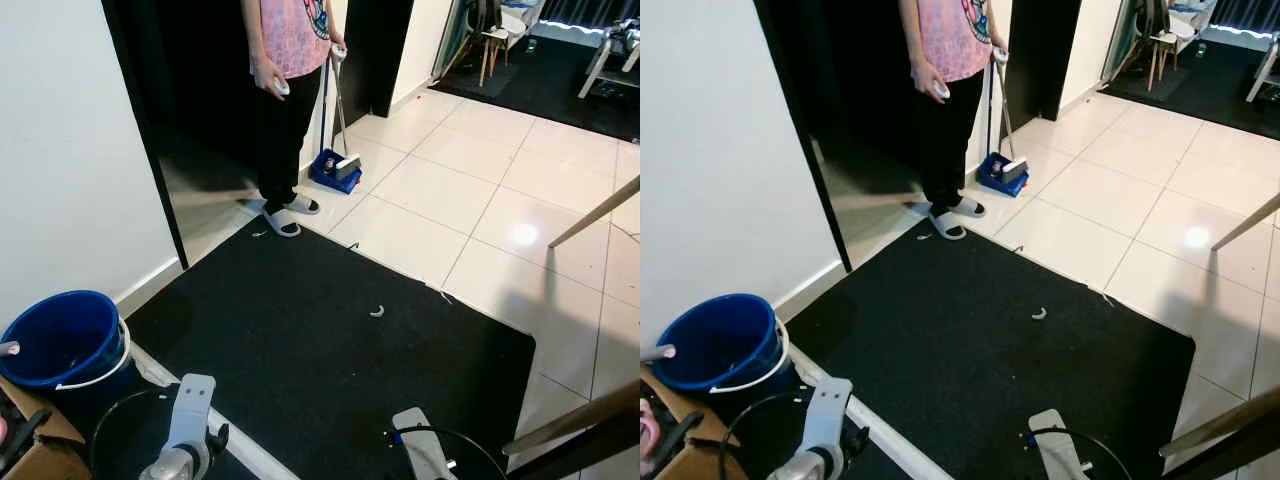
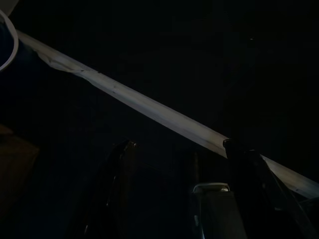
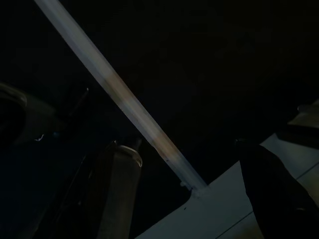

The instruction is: Picking trash to rubbish bin

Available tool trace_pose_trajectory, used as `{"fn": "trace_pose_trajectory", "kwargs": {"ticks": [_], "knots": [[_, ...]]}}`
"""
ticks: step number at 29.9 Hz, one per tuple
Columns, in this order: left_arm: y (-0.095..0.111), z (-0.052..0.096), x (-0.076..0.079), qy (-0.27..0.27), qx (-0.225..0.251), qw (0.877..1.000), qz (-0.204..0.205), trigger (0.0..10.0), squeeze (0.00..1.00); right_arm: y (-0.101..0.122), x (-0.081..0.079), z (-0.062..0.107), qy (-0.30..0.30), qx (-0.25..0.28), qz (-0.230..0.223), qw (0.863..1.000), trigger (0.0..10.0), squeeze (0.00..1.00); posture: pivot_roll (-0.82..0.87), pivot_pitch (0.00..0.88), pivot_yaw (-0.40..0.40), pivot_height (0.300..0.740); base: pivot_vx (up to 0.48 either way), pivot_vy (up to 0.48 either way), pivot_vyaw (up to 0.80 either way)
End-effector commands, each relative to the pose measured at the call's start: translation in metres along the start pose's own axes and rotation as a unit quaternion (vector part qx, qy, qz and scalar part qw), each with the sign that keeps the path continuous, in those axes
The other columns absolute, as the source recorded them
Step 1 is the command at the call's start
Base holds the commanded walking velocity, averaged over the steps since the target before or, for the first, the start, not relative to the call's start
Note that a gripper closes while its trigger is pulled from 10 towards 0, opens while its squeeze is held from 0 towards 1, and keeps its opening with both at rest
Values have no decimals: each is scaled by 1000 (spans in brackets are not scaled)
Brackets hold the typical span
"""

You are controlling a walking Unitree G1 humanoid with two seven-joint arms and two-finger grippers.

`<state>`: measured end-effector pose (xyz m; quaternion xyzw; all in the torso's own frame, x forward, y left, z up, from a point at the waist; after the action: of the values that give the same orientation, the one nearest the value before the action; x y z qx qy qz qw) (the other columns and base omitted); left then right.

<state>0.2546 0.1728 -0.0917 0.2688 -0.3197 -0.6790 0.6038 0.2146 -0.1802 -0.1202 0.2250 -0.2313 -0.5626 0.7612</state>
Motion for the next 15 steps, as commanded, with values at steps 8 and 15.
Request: {"fn": "trace_pose_trajectory", "kwargs": {"ticks": [8,15], "knots": [[7,0,-7,17,17,1000,16,10000,0,-8,-3,0,-2,-14,-14,1000,10000,0,85,66,-12,740,214,0,0],[8,0,-8,15,18,999,21,10000,0,-7,-3,0,-3,-14,-16,1000,10000,0,85,69,-12,740,415,0,0]]}}
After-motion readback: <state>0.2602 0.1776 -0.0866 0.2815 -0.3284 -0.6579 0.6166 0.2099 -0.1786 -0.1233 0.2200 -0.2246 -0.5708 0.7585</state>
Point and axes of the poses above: a point about 5 cm out from each wrist's last joint towards the gripper, its own z axis pointing back from the gripper into the wrist, its own y axis along the axis of the wrist's last joint, x = y × z, the point moved 5 cm from there along -z, pointing out of the wrist towards the gripper
